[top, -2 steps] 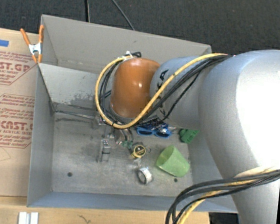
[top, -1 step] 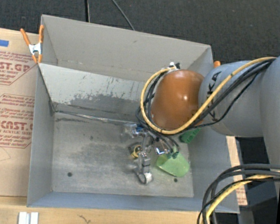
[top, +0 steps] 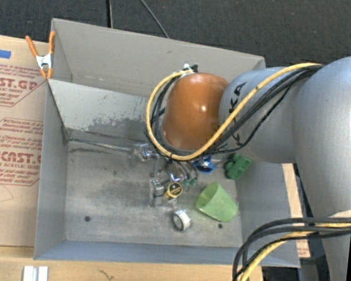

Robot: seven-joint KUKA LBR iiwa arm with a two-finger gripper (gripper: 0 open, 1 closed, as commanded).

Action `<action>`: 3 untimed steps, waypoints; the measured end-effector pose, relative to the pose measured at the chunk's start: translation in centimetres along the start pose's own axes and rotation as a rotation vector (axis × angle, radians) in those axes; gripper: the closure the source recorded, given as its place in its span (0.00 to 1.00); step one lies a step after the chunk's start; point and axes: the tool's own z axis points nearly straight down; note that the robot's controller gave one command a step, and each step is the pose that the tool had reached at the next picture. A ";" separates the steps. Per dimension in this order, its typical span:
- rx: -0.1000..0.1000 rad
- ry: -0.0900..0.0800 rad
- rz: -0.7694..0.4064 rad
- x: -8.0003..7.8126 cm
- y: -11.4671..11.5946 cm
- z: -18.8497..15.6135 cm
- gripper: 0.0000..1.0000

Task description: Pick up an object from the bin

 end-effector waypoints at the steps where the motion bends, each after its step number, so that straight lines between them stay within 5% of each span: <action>1: 0.000 0.006 -0.615 2.4 -5.0 3.1 0.00; 2: 0.000 0.002 -1.006 0.6 -5.9 3.0 0.00; 3: -0.002 0.004 -1.005 0.6 -5.9 2.9 1.00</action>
Offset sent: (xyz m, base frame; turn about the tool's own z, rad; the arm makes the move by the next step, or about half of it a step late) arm -0.0062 -0.0545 -0.0305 -0.6166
